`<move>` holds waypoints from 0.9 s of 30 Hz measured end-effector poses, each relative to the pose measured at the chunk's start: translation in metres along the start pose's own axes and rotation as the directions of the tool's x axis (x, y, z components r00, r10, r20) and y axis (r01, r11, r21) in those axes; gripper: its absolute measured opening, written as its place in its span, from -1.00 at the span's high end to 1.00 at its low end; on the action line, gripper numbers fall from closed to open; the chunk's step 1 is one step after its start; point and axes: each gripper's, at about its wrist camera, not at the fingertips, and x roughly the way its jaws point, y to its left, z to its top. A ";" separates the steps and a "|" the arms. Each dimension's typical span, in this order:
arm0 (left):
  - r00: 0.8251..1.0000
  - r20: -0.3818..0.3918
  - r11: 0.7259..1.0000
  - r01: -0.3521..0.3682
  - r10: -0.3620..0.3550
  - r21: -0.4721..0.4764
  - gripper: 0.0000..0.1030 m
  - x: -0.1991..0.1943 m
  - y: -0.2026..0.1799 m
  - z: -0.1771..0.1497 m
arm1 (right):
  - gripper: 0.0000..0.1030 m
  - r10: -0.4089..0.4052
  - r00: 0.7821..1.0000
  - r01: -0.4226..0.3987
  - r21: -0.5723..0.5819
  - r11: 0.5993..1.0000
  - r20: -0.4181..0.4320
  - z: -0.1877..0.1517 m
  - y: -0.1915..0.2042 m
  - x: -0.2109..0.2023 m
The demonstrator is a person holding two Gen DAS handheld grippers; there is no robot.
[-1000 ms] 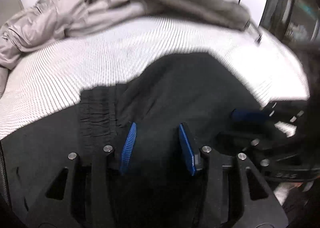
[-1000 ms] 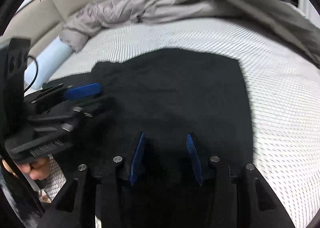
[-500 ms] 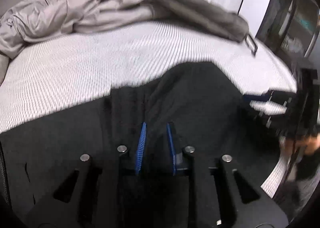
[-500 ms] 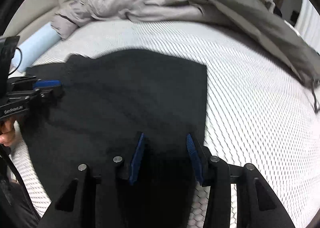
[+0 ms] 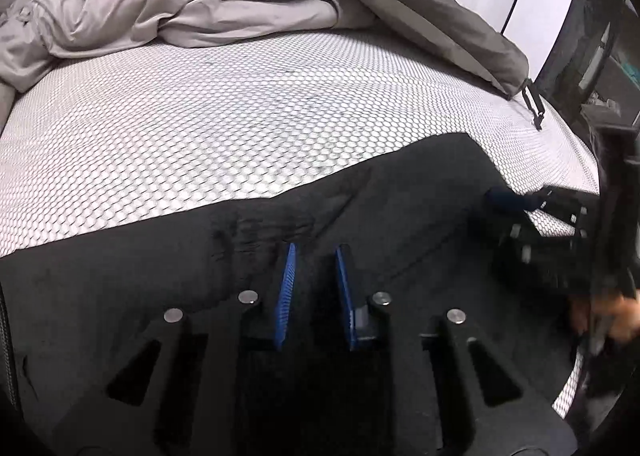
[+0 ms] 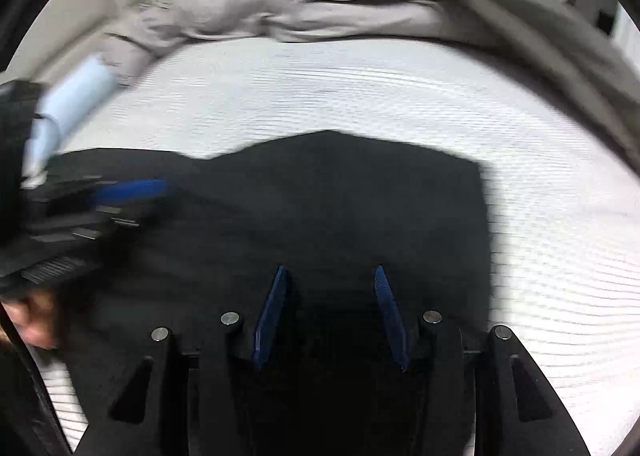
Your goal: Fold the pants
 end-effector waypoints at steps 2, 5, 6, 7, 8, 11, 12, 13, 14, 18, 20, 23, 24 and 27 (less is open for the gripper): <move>1.000 -0.004 1.000 0.008 -0.008 -0.014 0.63 -0.006 0.002 -0.002 | 0.10 -0.089 0.996 0.089 0.025 0.996 0.005 -0.005 -0.015 -0.004; 1.000 0.008 1.000 -0.015 0.015 0.012 0.62 -0.018 -0.001 0.001 | 0.10 -0.072 0.997 0.070 0.065 0.995 0.029 -0.010 -0.025 -0.016; 1.000 0.017 1.000 -0.021 0.021 0.005 0.57 -0.024 0.002 0.000 | 0.10 -0.057 0.997 0.054 0.068 0.996 0.043 -0.010 -0.024 -0.020; 0.999 0.034 1.000 -0.021 0.021 -0.022 0.43 -0.028 0.008 0.003 | 0.09 -0.027 0.998 0.022 0.075 0.997 0.063 -0.011 -0.024 -0.026; 0.999 0.050 0.998 -0.019 0.022 -0.054 0.33 -0.032 0.014 0.004 | 0.08 0.010 0.997 -0.016 0.082 0.996 0.082 -0.010 -0.025 -0.031; 0.994 0.077 0.986 -0.058 0.071 -0.155 -0.04 -0.034 0.032 0.008 | -0.04 0.037 0.993 -0.047 0.082 0.996 0.115 -0.011 -0.021 -0.045; 0.995 0.068 0.980 -0.056 0.070 -0.192 -0.04 -0.030 0.039 0.010 | -0.05 0.038 0.992 -0.047 0.080 0.996 0.117 -0.012 -0.019 -0.047; 0.996 0.065 0.976 -0.039 0.054 -0.214 -0.05 -0.027 0.042 0.012 | -0.06 0.043 0.992 -0.053 0.081 0.995 0.116 -0.012 -0.020 -0.047; 0.997 0.067 0.974 -0.014 0.030 -0.228 -0.05 -0.025 0.043 0.013 | -0.06 0.054 0.992 -0.063 0.086 0.994 0.112 -0.013 -0.017 -0.047; 0.991 0.071 0.987 -0.101 0.110 -0.128 -0.05 -0.017 0.022 0.022 | -0.06 0.049 0.995 -0.054 0.069 0.996 0.084 -0.022 -0.015 -0.043; 0.982 0.071 0.983 -0.171 0.175 -0.059 -0.03 -0.010 0.010 0.022 | -0.06 0.048 0.997 -0.052 0.059 0.997 0.067 -0.027 -0.013 -0.043; 0.973 0.054 0.974 -0.224 0.224 -0.013 0.44 0.002 0.002 0.019 | -0.06 0.038 0.998 -0.040 0.057 0.998 0.050 -0.031 -0.018 -0.036; 0.971 0.071 0.973 -0.229 0.230 -0.020 0.61 -0.001 0.003 0.018 | -0.06 0.035 0.998 -0.037 0.055 0.998 0.049 -0.029 -0.017 -0.033; 0.976 0.099 0.980 -0.191 0.195 -0.053 0.93 -0.013 0.010 0.017 | -0.06 0.025 0.999 -0.028 0.053 0.998 0.046 -0.027 -0.017 -0.029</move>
